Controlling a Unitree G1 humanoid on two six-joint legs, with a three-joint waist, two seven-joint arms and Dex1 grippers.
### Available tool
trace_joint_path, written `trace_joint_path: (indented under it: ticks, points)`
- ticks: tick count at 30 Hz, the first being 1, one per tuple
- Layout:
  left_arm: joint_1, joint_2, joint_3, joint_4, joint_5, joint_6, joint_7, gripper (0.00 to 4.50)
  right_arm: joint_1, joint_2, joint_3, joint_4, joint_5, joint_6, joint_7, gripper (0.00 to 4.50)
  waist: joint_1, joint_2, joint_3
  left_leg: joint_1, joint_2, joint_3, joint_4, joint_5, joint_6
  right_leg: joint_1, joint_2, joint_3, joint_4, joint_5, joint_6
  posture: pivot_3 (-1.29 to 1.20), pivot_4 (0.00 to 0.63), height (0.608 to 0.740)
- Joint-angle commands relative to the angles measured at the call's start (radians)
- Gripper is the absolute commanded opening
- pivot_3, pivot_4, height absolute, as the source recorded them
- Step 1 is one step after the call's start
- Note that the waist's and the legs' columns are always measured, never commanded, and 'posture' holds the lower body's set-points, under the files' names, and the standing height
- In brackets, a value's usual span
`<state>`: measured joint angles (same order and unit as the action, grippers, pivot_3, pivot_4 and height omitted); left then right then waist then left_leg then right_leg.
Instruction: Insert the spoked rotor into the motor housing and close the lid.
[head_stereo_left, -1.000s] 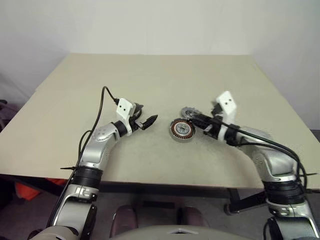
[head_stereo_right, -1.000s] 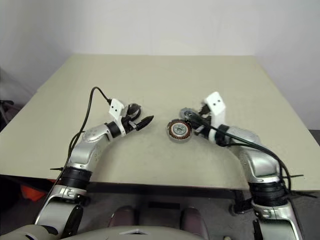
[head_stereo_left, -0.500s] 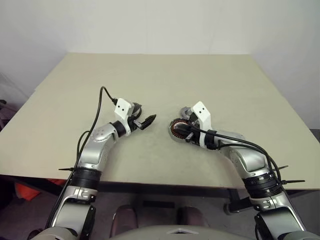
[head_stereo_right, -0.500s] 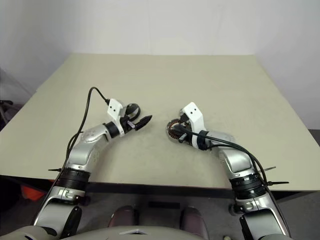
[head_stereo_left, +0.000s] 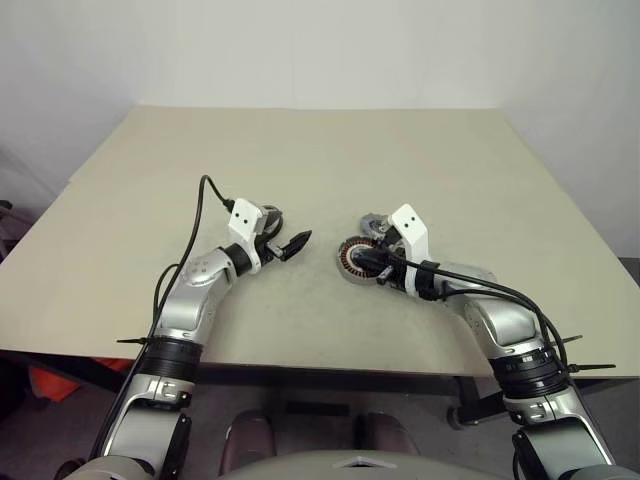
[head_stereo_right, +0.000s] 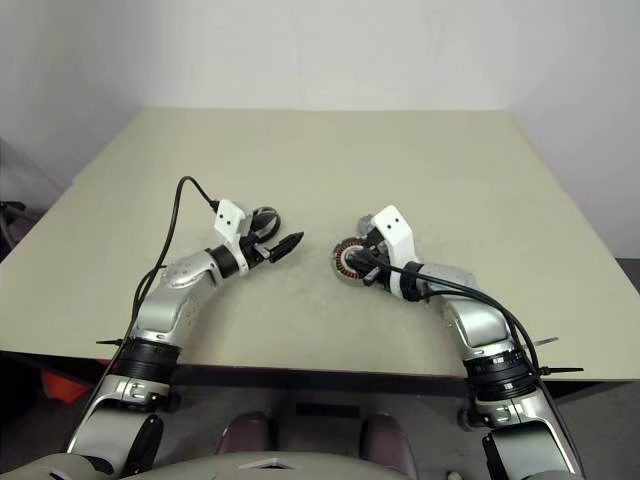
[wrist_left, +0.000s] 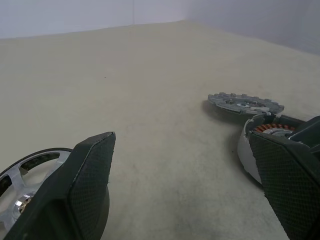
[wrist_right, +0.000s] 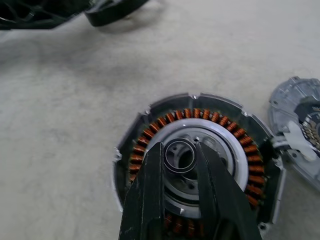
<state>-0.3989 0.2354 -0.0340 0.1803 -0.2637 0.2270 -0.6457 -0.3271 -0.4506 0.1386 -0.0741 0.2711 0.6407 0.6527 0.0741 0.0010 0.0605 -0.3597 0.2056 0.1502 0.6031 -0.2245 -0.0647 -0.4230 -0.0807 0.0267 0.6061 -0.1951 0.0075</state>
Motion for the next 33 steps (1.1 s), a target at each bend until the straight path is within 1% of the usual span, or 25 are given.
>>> trace_joint_path:
  ticks: [1, 8, 20, 22, 25, 33]
  points:
    - [-0.024, 0.003, 0.007, -0.035, -0.004, -0.013, 0.001, 4.50, -0.019, -0.013, -0.036, 0.003, -0.001, -0.021, 0.001, 0.59, 0.000, 0.000, 0.000, 0.000, 0.000, 0.000, 0.000, 0.000, 0.000, 0.000, 0.000, 0.000, 0.000, 0.000, 0.000, 0.00, 0.000, 0.740]
    - [-0.025, 0.003, 0.008, -0.029, -0.001, -0.018, 0.003, 4.50, -0.021, -0.022, -0.035, 0.034, -0.017, -0.046, 0.008, 0.59, 0.000, 0.000, 0.000, 0.000, 0.000, 0.000, 0.000, 0.000, 0.000, 0.000, 0.000, 0.000, 0.001, 0.000, 0.000, 0.00, 0.000, 0.740]
    - [-0.023, 0.006, 0.013, -0.028, 0.001, -0.021, 0.013, 4.50, -0.024, -0.015, -0.022, 0.011, -0.015, -0.040, 0.025, 0.59, 0.000, 0.000, 0.000, 0.000, 0.000, 0.000, 0.000, 0.001, 0.000, 0.000, 0.000, 0.000, 0.001, 0.000, 0.000, 0.00, 0.000, 0.740]
    - [-0.023, 0.005, 0.013, -0.029, 0.001, -0.022, 0.014, 4.50, -0.024, -0.016, -0.020, 0.011, -0.019, -0.044, 0.026, 1.33, 0.000, 0.000, 0.000, 0.000, 0.000, 0.000, 0.000, 0.001, 0.000, 0.000, 0.000, 0.000, 0.001, 0.000, 0.000, 0.00, 0.000, 0.740]
    - [-0.023, 0.005, 0.013, -0.026, 0.002, -0.024, 0.015, 4.50, -0.030, -0.013, -0.028, 0.015, -0.030, -0.054, 0.009, 2.24, 0.000, 0.000, 0.000, 0.000, 0.000, 0.000, 0.000, 0.001, 0.000, 0.000, 0.000, 0.000, 0.001, 0.000, 0.000, 0.00, 0.000, 0.740]
    - [-0.022, 0.005, 0.012, -0.025, 0.001, -0.025, 0.017, 4.50, -0.038, -0.011, -0.052, -0.007, -0.015, -0.050, 0.011, 2.24, 0.000, 0.000, 0.000, 0.000, 0.000, 0.000, 0.000, 0.001, 0.000, 0.000, 0.000, 0.000, 0.001, 0.000, 0.000, 0.00, 0.000, 0.740]
